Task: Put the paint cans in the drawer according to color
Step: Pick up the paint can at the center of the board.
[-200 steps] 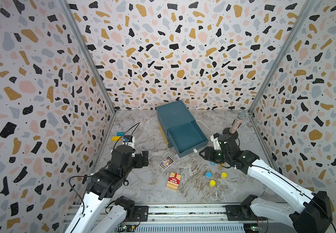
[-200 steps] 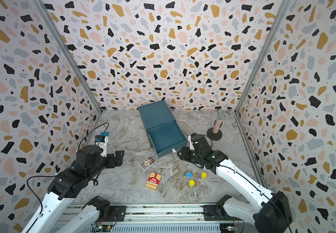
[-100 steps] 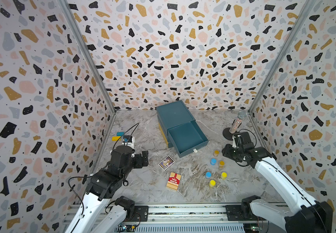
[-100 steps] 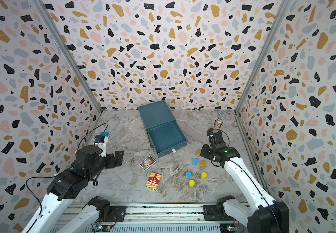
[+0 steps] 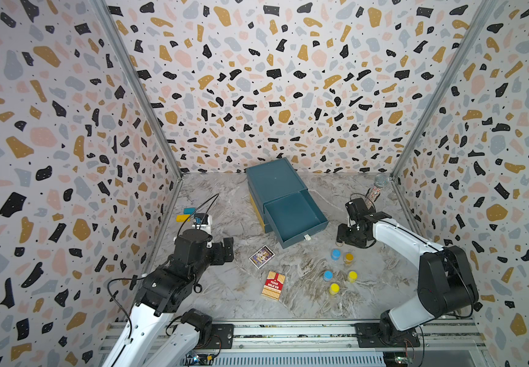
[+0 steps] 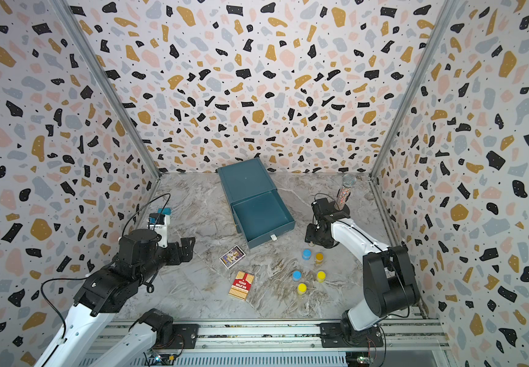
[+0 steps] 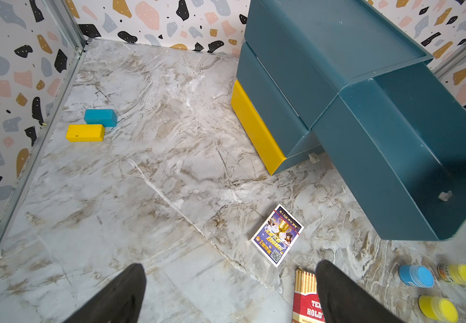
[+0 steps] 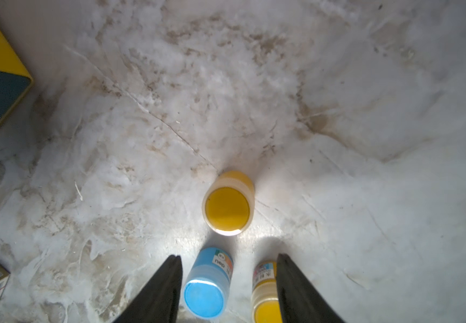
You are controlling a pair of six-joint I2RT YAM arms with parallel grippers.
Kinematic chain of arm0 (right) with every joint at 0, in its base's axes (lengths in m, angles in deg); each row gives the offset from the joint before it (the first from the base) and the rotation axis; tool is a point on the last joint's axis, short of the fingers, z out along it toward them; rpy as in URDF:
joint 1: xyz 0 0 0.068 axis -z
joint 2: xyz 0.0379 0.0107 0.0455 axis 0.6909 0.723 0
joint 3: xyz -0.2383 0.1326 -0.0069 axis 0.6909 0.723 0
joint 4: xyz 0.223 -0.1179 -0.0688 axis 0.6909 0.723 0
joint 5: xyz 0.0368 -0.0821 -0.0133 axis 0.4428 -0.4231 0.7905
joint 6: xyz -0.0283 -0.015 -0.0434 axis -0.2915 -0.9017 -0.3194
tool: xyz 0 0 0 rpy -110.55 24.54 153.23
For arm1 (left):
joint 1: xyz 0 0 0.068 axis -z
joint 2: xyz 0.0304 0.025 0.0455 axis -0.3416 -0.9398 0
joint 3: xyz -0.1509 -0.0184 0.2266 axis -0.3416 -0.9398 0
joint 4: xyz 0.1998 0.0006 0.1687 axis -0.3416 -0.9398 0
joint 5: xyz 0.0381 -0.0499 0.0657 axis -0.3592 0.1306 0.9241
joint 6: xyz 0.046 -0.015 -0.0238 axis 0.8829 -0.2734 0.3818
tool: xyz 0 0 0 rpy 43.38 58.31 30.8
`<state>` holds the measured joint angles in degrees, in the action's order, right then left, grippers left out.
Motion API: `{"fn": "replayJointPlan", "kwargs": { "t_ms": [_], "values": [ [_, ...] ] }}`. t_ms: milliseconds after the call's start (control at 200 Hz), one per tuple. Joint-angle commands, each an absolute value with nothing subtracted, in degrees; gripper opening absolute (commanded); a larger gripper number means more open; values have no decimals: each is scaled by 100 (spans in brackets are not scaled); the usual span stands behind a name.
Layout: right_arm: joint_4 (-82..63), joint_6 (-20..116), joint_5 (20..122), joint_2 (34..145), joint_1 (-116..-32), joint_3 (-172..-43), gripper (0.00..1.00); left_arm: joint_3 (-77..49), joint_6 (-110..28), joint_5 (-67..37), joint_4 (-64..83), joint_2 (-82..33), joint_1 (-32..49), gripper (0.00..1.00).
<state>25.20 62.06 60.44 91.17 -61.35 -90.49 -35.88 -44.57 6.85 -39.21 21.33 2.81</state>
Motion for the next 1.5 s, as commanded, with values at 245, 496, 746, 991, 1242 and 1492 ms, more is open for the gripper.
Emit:
{"fn": "replayJointPlan", "kwargs": {
  "t_ms": [245, 496, 746, 991, 1242, 1492],
  "values": [
    [2563, 5952, 5862, 9772, -6163, -9527, 53, -3602, -4398, 658, -3768, 2163, 268, 97],
    [2513, 5901, 5761, 10040, -6163, -9601, 46, -3607, -4395, 665, -3768, 2167, 270, 98],
    [2470, 5936, 5727, 10066, -6157, -9617, 29, -3605, -4396, 664, -3768, 2155, 265, 98],
    [2793, 5810, 5345, 9273, -6163, -9680, 21, -3598, -4385, 658, -3766, 2125, 263, 98],
    [3963, 5241, 5148, 8404, -6597, -11295, 19, -3594, -4391, 640, -3759, 2129, 266, 98],
    [4725, 5119, 5433, 9018, -7647, -12928, 18, -3599, -4385, 636, -3759, 2132, 265, 98]
  ]
}}
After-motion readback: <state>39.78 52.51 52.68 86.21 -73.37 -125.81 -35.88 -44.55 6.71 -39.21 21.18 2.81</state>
